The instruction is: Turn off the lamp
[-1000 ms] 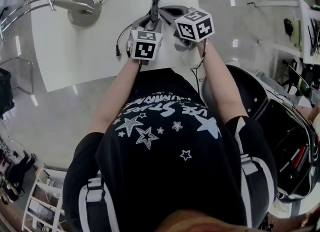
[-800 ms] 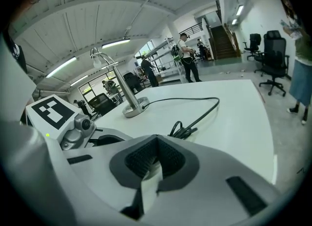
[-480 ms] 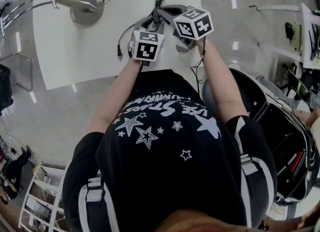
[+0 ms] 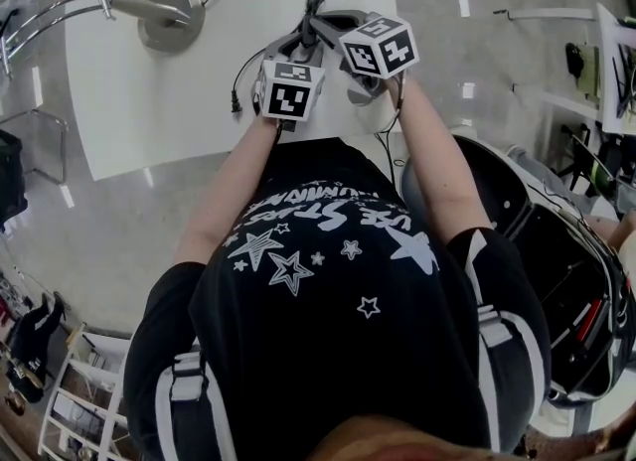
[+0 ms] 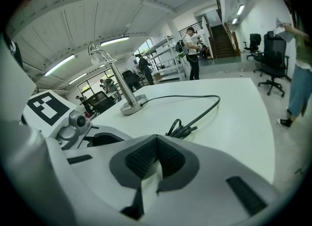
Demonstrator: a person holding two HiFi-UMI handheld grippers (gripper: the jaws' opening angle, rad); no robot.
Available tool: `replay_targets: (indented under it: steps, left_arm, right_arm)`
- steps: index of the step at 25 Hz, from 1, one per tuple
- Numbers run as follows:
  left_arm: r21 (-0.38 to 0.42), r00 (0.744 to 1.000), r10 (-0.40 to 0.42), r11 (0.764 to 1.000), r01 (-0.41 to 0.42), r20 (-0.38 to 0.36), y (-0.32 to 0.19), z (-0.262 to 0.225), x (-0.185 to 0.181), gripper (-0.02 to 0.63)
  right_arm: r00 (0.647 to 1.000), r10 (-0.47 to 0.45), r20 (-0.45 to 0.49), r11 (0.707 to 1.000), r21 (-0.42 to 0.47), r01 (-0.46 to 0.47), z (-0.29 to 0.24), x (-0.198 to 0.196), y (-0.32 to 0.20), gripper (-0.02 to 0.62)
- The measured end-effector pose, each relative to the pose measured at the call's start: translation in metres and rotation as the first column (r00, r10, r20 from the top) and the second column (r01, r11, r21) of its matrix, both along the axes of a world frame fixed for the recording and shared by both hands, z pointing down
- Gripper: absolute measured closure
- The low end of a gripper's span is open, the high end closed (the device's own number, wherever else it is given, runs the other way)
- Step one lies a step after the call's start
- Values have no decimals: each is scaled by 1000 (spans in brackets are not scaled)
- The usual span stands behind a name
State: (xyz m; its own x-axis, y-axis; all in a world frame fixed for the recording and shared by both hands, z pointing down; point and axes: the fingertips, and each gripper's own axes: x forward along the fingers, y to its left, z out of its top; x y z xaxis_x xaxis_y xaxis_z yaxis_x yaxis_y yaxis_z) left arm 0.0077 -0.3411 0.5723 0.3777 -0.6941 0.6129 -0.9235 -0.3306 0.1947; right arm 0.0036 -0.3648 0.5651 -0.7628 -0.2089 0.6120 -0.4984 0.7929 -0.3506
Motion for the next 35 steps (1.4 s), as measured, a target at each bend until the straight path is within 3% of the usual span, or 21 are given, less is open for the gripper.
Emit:
replay_targets:
  steps: [5,15,21,27,35]
  left_arm:
    - [-5,1000,-3,1000,3,-11,0,-3,1,460]
    - [-4,999,-26,1000,26,-24,-2,-7,2,459]
    - [-23,999,-43,999,43,-7,3,-4,1,458]
    - [8,996,-79,997,79,38,15,-14,-7,454]
    - [29,995,-95,995,94,14,33,-35,-13,423]
  right_arm:
    - [998,46,41,998,32,-47,-12,7,-1,589]
    - [980,156,121,988,2,-157,-33,42,9,589]
    - [972,179,153,984,-4,-181,-38,55,21,589]
    - [958,194,211,981,-26,-193,-44,65,29,589]
    - [937,242,253,970,-55,-236,-40,66,33,589]
